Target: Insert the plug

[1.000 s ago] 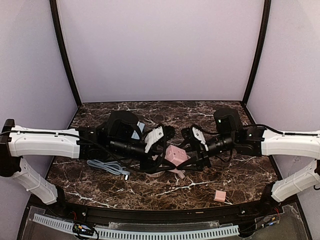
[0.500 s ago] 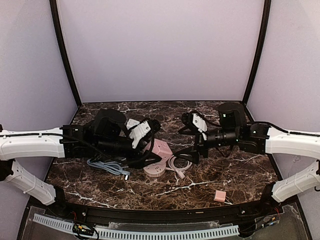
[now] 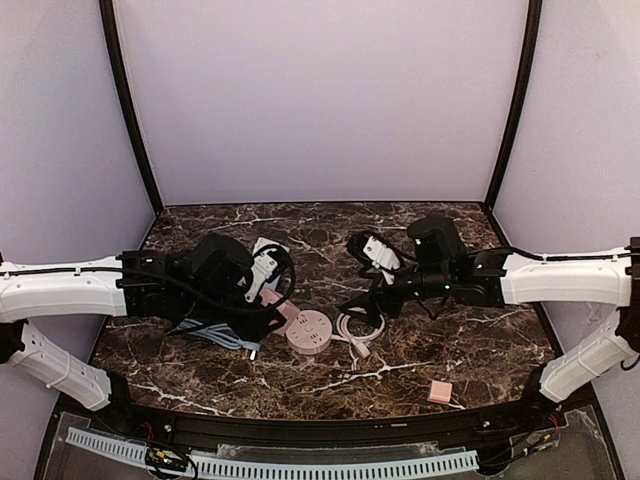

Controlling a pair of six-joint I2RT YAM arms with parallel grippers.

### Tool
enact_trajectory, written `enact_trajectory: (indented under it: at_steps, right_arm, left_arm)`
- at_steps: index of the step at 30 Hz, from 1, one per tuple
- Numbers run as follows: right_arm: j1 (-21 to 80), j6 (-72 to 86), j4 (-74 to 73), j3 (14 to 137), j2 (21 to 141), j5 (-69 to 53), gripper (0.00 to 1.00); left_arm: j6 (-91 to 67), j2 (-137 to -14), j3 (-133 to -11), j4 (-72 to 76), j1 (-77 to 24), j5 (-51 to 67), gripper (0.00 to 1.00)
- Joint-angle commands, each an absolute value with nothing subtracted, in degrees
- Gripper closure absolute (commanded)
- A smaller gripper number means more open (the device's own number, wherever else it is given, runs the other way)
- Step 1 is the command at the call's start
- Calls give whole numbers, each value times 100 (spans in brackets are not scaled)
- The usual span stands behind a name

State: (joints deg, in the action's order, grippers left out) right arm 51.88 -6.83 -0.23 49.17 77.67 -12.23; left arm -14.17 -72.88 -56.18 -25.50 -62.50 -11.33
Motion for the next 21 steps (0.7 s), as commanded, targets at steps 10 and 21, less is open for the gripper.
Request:
enact_trajectory:
  at_steps: [10,21]
  right_arm:
    - [5352,926,-381,4564,8207,-1049,9]
    - [5380,1211,203,4336,9061,-1155,12]
  left_arm:
    - [-250,-7547,-5898,-2771,-5777,-944,99]
    - [-1657,-7688,-5788,-3009,-5810,-440,99]
